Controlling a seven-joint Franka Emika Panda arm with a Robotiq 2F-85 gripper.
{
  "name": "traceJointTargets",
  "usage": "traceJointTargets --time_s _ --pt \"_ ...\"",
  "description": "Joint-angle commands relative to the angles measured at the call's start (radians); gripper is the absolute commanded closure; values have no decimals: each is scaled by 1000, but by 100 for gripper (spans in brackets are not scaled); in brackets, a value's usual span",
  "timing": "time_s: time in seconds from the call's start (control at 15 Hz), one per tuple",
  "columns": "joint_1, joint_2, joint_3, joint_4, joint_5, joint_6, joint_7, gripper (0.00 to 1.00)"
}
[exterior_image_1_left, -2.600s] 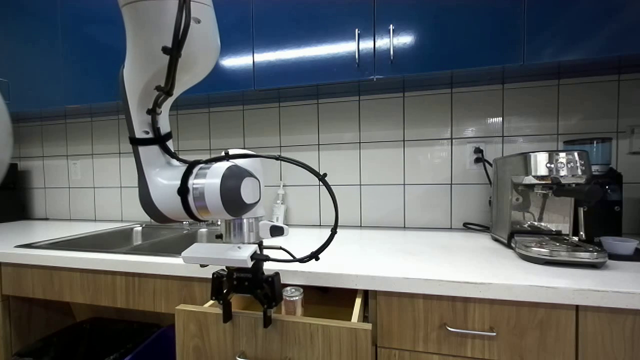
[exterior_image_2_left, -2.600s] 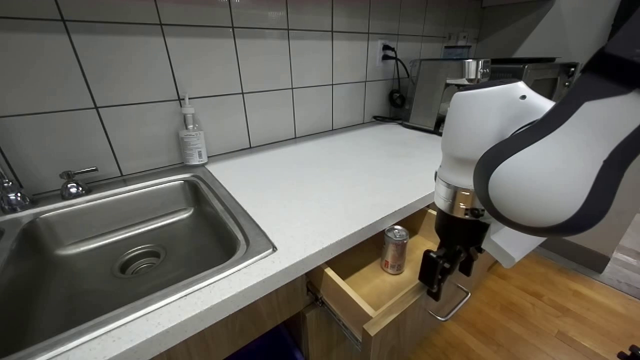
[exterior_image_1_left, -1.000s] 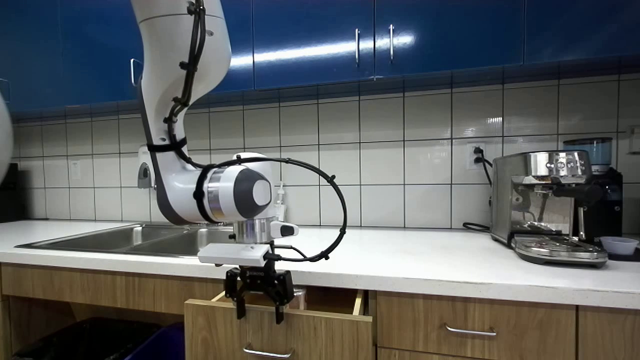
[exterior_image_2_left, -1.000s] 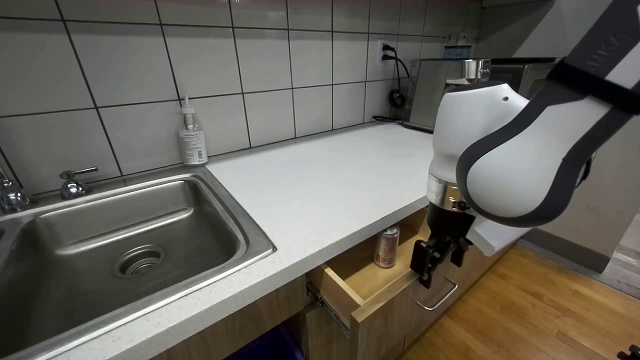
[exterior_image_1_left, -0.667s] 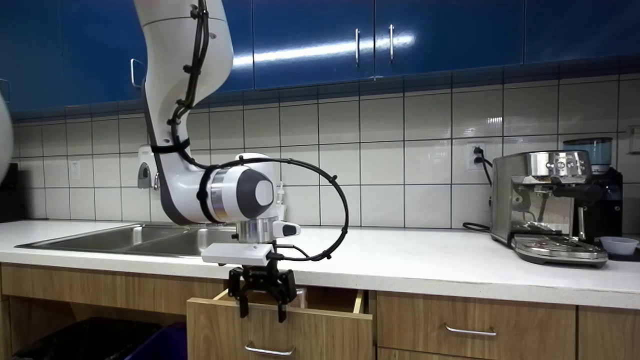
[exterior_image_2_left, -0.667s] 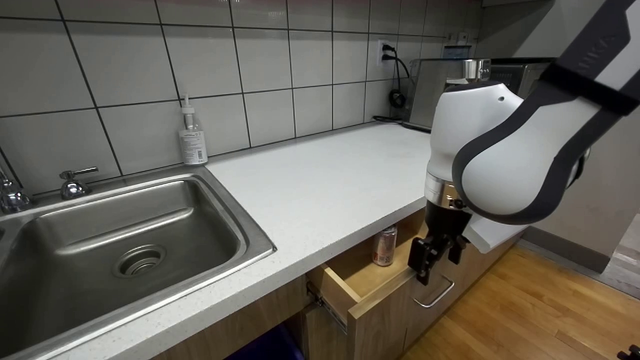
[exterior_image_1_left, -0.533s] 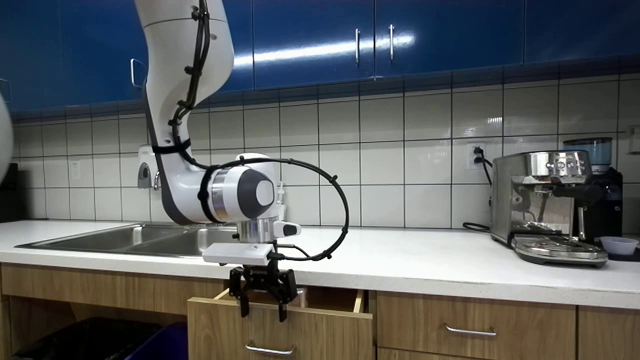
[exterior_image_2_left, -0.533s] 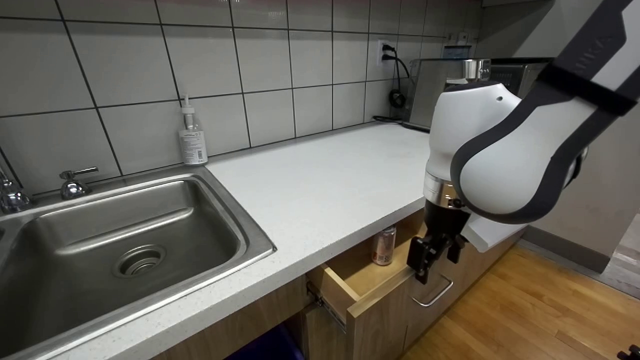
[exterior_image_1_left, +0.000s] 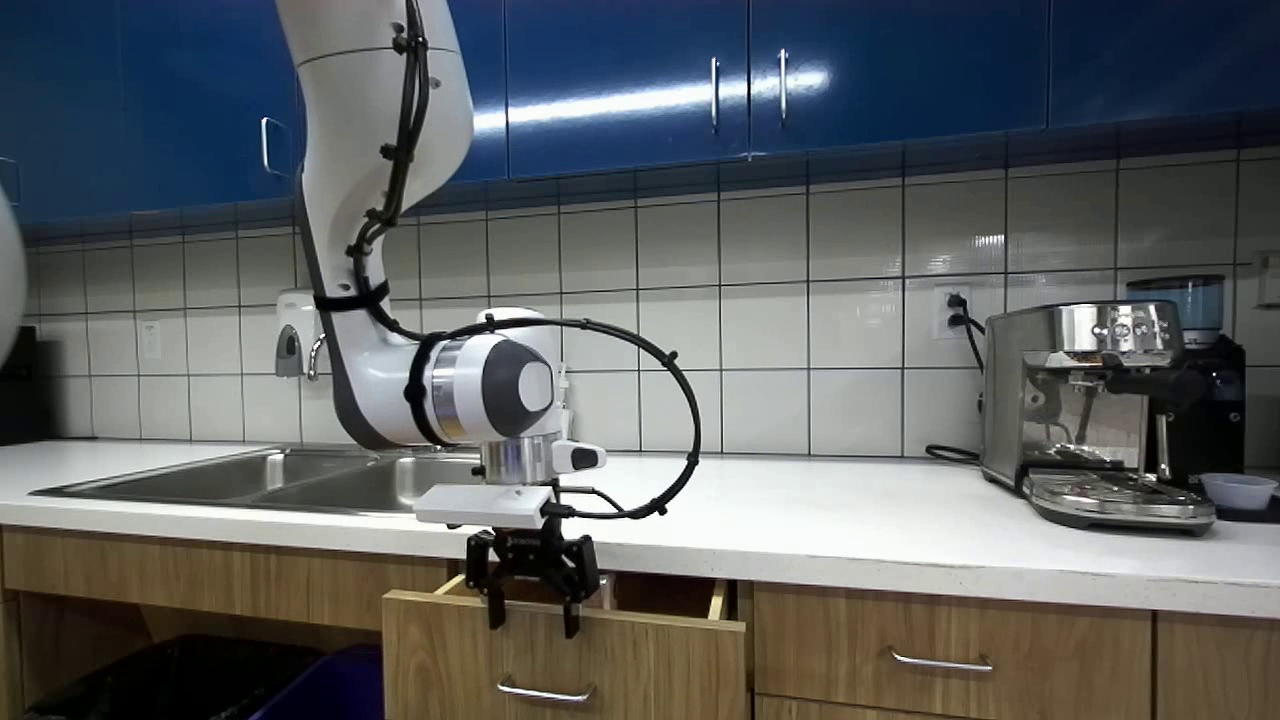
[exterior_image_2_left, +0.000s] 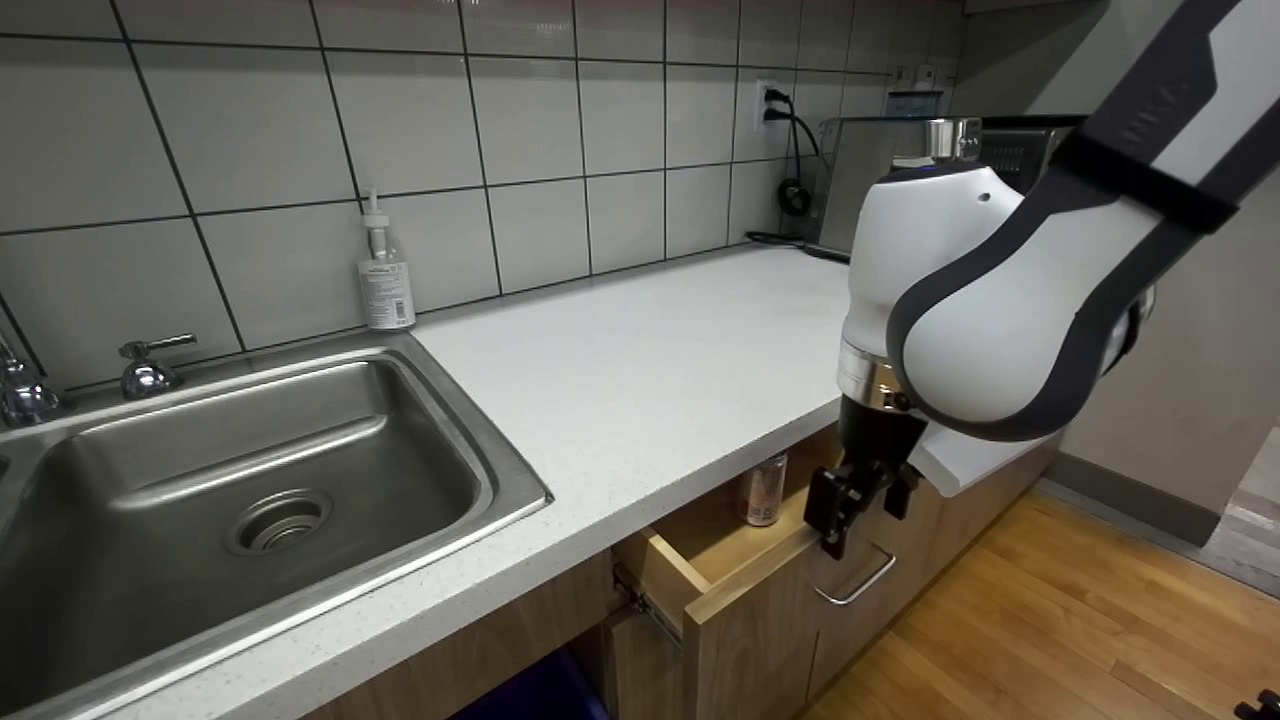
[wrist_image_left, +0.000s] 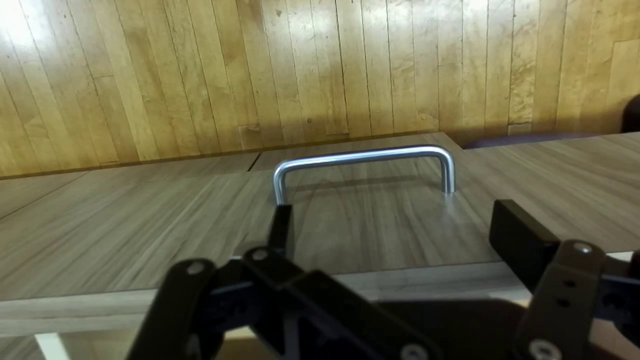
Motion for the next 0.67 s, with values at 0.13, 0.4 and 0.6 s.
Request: traceJointTargets --time_s 0.13,0.4,0.6 --pt "-20 34 -6 63 -6 0 -1 0" --pt "-22 46 -12 83 -7 -4 -2 0" --pt "-25 55 -16 98 -8 -6 -2 0"
